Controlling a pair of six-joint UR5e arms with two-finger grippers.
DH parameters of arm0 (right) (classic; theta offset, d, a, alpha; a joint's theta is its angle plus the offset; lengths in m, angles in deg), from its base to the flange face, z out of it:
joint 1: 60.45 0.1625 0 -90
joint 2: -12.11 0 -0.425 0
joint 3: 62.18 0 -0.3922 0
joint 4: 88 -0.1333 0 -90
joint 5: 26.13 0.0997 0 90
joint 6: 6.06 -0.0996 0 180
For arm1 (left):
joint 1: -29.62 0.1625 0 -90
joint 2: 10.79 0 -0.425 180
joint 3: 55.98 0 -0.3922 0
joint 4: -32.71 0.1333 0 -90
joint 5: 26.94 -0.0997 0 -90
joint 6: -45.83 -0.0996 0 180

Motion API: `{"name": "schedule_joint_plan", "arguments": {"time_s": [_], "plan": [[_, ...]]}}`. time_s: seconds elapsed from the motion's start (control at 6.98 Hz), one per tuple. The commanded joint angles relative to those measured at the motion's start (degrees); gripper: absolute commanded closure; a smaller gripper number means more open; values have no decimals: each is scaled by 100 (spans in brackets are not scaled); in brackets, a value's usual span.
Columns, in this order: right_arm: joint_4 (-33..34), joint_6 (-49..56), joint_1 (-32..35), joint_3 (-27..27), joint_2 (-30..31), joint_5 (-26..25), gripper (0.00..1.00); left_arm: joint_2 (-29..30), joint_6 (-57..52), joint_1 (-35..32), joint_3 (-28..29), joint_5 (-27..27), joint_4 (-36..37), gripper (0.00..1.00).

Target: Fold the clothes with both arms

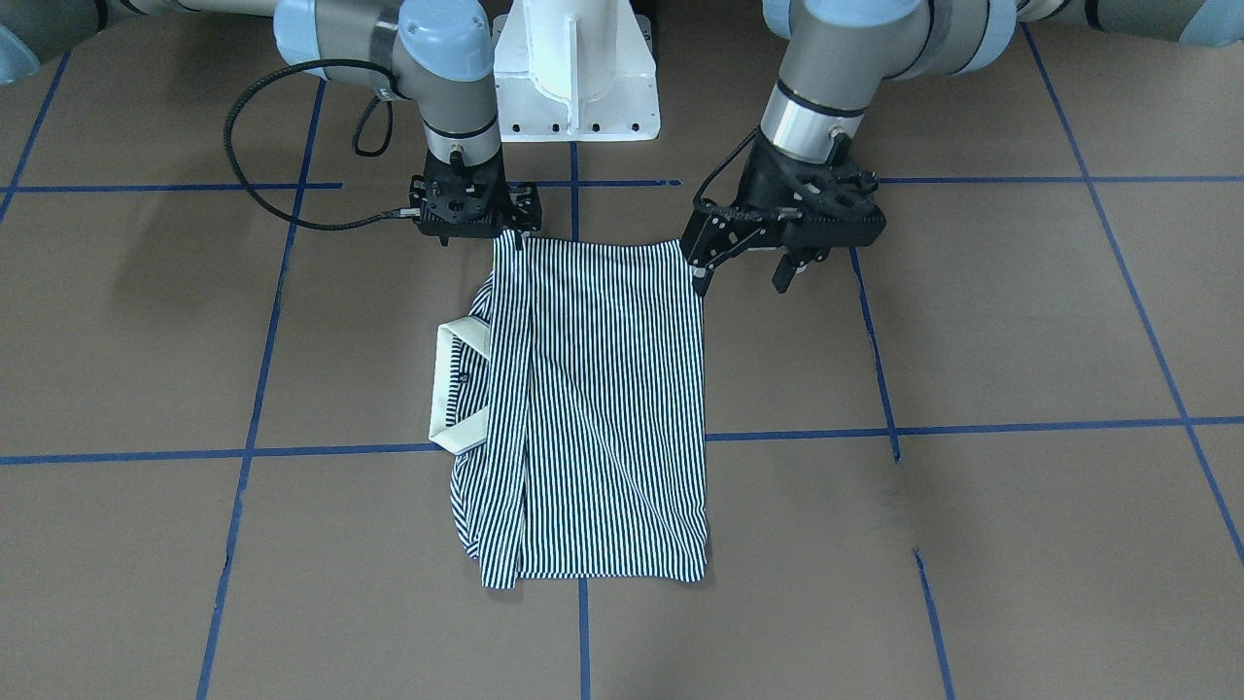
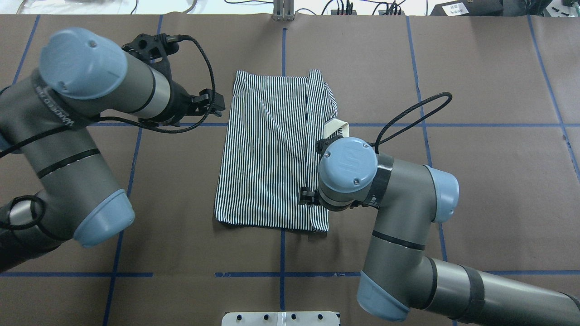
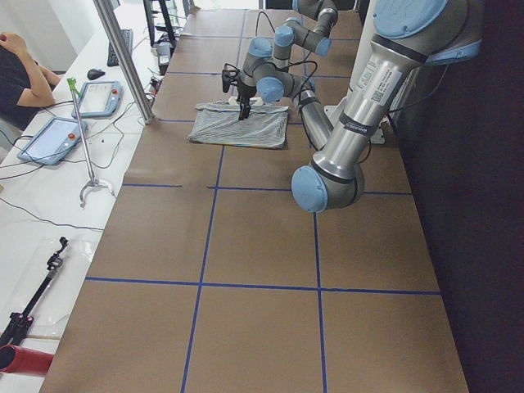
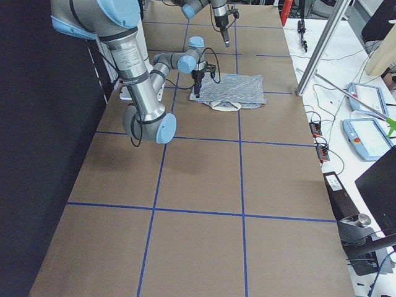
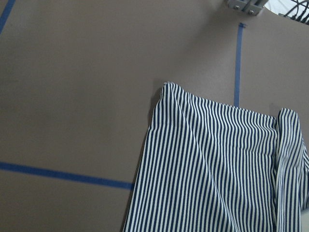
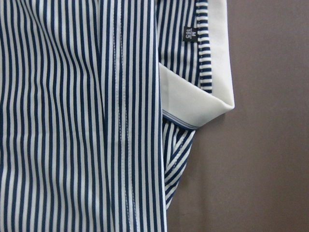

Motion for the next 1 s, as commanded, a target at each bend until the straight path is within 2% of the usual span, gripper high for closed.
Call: {"name": "schedule_joint_plan", "arguments": {"time_s": [0.0,0.14,0.86], "plan": [[138,27,-80,734,-485,-2,0,-214,9,33,-408,10,199,0],[174,71,-89,947,-626,7,0,-222,0,33,-408,10,199,0],[710,325,-151,975,-610,33,0,-222,18,33,-408,28,199,0]]}}
